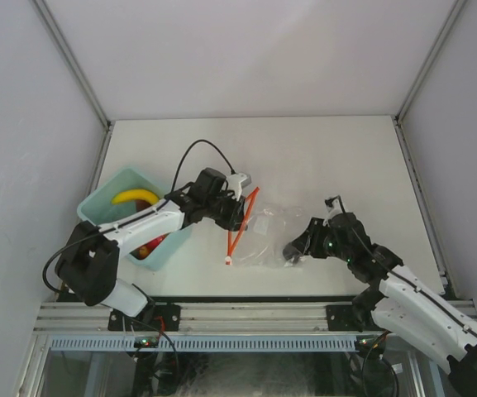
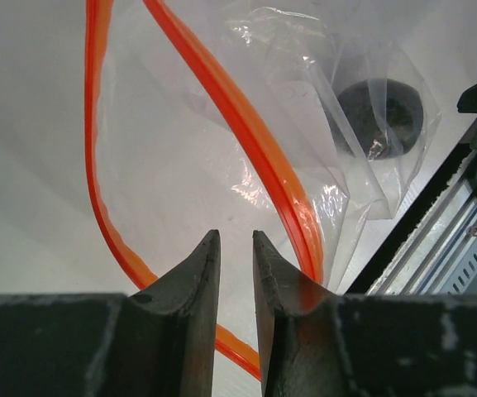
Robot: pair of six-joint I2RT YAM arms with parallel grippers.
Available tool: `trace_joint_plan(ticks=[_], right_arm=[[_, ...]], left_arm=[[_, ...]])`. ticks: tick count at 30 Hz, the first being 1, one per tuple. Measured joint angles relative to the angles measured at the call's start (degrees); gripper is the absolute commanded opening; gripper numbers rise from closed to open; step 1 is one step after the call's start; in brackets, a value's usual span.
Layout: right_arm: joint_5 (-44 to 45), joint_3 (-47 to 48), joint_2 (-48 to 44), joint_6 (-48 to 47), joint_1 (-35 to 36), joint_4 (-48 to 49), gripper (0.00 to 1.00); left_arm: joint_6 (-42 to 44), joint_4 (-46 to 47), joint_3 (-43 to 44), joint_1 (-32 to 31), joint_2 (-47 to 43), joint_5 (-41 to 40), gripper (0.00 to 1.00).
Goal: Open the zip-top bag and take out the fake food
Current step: Pick up the fake fruit from the zipper food storage bag.
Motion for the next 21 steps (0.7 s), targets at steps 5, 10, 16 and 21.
trace_joint_plan(ticks=[5,10,16,21], right_arm=[[5.5,0.0,-1.3,5.0,0.8,-4.2,0.38],[11.5,-0.4,-1.1,13.1,0.9,-7.5,0.37],[14.0,-3.8,0.5,19.0,1.0,-7.0,0.36],[13.8,-4.4,3.9,20.3,1.0,-2.9,0.34]], left_arm=[[-1.3,3.2,-2.1,-0.9,0.3,2.0,0.29],[-2.2,5.0,-4.0,-2.7,0.4,2.9,0.29],[-2.7,7.8,-5.7,-4.3,0.3,3.2,0.31],[-2.7,9.9,-7.2,-6.4,0.4,3.6,0.33]])
